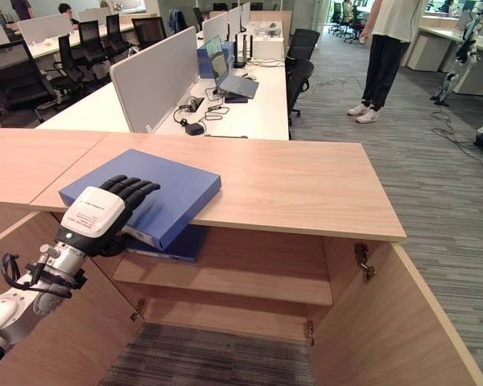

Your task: Put the empty folder in the office cabinet

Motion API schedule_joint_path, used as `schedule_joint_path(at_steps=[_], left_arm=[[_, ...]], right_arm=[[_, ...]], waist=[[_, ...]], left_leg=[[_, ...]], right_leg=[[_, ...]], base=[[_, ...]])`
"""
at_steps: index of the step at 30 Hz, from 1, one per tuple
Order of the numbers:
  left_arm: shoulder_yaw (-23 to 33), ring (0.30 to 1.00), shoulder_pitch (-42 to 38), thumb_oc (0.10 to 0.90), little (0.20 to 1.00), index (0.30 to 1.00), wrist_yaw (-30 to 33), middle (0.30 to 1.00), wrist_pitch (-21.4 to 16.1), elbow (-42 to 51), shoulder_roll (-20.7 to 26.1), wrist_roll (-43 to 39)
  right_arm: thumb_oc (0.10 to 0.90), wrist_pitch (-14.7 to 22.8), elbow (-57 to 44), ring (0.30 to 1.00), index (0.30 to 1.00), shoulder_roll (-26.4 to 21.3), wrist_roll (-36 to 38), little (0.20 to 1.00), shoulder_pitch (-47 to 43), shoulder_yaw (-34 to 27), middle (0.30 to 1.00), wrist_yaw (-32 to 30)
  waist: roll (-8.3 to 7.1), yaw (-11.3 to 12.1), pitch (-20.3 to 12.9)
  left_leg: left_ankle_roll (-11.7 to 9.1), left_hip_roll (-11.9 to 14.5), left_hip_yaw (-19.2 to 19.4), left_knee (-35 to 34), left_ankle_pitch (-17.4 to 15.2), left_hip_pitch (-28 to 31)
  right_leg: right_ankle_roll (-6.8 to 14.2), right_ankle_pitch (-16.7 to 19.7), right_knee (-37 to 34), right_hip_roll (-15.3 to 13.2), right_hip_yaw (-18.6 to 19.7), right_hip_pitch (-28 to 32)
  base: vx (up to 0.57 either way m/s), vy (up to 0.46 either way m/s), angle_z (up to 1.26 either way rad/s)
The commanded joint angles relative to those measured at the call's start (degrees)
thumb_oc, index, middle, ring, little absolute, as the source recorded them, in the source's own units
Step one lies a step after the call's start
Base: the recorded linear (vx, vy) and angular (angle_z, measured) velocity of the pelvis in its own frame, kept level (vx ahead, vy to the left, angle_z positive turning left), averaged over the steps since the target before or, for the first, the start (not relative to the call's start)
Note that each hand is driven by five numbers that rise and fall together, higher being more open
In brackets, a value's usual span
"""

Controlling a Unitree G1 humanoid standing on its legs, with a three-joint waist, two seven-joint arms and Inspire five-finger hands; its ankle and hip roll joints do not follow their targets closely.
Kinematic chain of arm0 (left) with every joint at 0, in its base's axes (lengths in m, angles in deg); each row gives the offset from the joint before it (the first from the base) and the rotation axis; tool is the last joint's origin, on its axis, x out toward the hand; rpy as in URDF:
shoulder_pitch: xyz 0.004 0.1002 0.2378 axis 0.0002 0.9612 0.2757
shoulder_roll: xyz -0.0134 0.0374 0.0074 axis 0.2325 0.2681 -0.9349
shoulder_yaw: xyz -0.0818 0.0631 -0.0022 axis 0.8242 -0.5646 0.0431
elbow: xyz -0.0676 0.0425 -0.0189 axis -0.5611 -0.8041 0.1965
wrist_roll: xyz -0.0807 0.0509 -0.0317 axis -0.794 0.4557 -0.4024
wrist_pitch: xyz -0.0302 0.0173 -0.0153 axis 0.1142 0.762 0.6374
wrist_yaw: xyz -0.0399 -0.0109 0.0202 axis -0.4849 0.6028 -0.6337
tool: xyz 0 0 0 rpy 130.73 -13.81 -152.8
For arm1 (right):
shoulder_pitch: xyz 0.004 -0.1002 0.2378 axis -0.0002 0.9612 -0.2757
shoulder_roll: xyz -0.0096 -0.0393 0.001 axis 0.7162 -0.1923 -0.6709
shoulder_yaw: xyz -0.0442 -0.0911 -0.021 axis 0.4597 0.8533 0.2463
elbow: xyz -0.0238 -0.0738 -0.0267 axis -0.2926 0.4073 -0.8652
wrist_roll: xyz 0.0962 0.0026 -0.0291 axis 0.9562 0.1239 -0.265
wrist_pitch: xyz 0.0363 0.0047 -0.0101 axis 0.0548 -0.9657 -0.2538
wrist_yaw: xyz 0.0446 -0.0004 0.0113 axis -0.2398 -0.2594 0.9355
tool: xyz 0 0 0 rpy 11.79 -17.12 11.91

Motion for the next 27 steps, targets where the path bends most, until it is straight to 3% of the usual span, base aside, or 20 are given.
schedule_joint_path(at_steps=[1, 8, 9, 27], left_arm=[[3.00, 0.900, -13.35, 0.800, 0.900, 0.900, 3.06, 0.900, 0.18, 2.05, 0.51, -2.95], [2.06, 0.900, -13.70, 0.800, 0.900, 0.900, 2.30, 0.900, 0.01, 1.71, -0.07, -3.23], [1.72, 0.300, -13.99, 0.400, 0.300, 0.300, 1.80, 0.300, -0.12, 1.62, 0.00, -3.27], [4.46, 0.300, -12.55, 0.400, 0.300, 0.300, 0.33, 0.300, -1.04, 3.96, -2.27, -7.64]], right_arm=[[0.800, 0.54, -0.60, 0.900, 0.900, -0.09, 1.81, 0.900, -1.97, -1.09, 0.900, -0.40], [0.800, 0.53, -0.97, 0.900, 0.900, -0.32, 1.96, 0.900, -1.73, -1.37, 0.900, -0.45], [0.800, 0.58, -1.25, 0.900, 0.900, -0.35, 1.84, 0.900, -1.67, -1.27, 0.900, -0.37], [0.800, 0.12, -1.97, 0.900, 0.900, 0.03, 1.50, 0.900, -2.53, -1.12, 0.900, -0.35]], waist=[[-1.73, -0.36, 0.92], [-1.79, -0.63, 0.89], [-1.84, -0.60, 0.87], [-2.26, 0.21, 1.09]], left_leg=[[-1.41, 0.27, 4.27, 0.34, -6.76, 6.55], [-1.37, 0.23, 4.40, 0.29, -6.83, 6.53], [-1.38, 0.20, 4.45, 0.27, -6.85, 6.50], [-0.97, -0.37, 4.17, 0.23, -6.44, 6.19]], right_leg=[[3.48, -6.71, 0.51, 0.63, 1.16, 0.23], [3.55, -6.64, 0.46, 0.63, 1.32, 0.15], [3.55, -6.63, 0.45, 0.64, 1.38, 0.12], [3.55, -5.81, 0.67, 0.31, 1.23, -0.32]], base=[[0.04, 0.014, -0.04], [0.00, 0.000, 0.00], [0.00, 0.000, 0.00], [0.00, 0.002, 0.00]])
